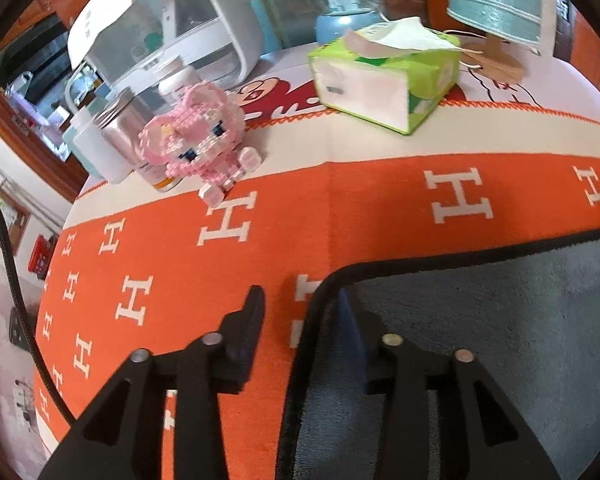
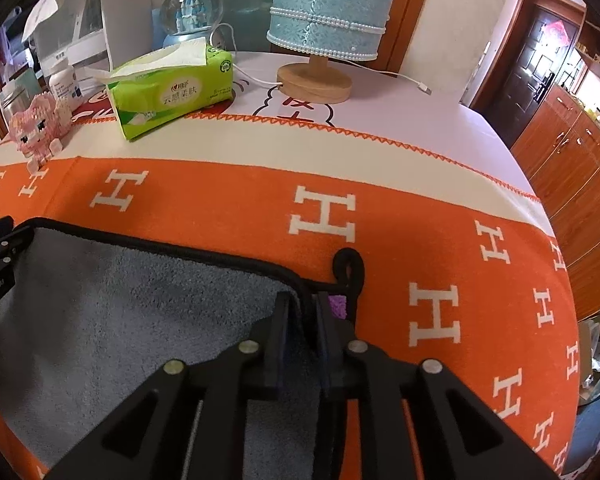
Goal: Fold towel
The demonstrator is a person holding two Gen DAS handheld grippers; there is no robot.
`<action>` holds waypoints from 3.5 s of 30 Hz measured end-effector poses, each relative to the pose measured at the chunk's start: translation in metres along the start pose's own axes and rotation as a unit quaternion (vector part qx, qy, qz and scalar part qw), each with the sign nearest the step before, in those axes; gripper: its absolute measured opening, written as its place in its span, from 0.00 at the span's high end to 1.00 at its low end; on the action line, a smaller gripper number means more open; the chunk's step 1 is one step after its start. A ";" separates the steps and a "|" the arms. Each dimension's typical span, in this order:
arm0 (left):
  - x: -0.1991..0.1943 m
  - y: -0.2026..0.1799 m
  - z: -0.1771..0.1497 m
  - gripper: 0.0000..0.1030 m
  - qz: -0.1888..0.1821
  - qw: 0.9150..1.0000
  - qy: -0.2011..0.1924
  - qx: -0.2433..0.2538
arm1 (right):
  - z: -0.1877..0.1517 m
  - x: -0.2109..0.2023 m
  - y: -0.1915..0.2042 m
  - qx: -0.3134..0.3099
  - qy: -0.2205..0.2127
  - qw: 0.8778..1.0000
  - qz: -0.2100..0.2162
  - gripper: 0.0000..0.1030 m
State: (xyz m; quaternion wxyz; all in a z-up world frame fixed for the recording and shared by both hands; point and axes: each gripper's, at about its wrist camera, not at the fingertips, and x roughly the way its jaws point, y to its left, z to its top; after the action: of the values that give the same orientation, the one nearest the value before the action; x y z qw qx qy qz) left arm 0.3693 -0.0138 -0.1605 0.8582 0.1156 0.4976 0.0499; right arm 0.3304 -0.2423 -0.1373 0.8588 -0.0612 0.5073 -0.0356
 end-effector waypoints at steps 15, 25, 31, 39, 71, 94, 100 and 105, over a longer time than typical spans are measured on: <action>-0.030 0.025 0.000 0.01 -0.032 0.999 0.001 -0.033 | 0.010 -0.050 0.004 0.005 -0.045 0.999 0.015 0.57; -0.095 0.038 -0.029 0.01 -0.086 0.994 -0.017 -0.058 | -0.009 -0.098 0.004 0.025 -0.058 0.997 0.035 0.57; -0.140 0.044 -0.056 0.01 -0.105 0.991 -0.031 -0.073 | -0.031 -0.135 0.007 0.031 -0.064 0.997 0.041 0.57; -0.195 0.055 -0.089 0.01 -0.101 0.990 -0.061 -0.083 | -0.062 -0.183 0.007 0.046 -0.083 0.994 0.054 0.57; -0.307 0.046 -0.211 0.01 -0.128 0.983 -0.111 -0.066 | -0.194 -0.289 0.017 0.066 -0.115 0.983 0.126 0.50; -0.310 0.043 -0.242 0.01 -0.109 0.986 -0.093 -0.084 | -0.210 -0.312 0.036 0.049 -0.136 0.985 0.100 0.43; -0.312 0.037 -0.244 0.01 -0.107 0.987 -0.099 -0.073 | -0.211 -0.310 0.043 0.036 -0.132 0.987 0.087 0.43; -0.311 0.034 -0.242 0.01 -0.108 0.987 -0.099 -0.069 | -0.212 -0.307 0.043 0.040 -0.128 0.988 0.075 0.43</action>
State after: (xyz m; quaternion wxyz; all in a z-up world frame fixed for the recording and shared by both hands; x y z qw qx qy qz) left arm 0.0054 -0.0075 -0.0052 0.9097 0.0065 0.4147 -0.0209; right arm -0.0035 -0.1769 0.0216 0.9187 0.0075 0.3945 0.0166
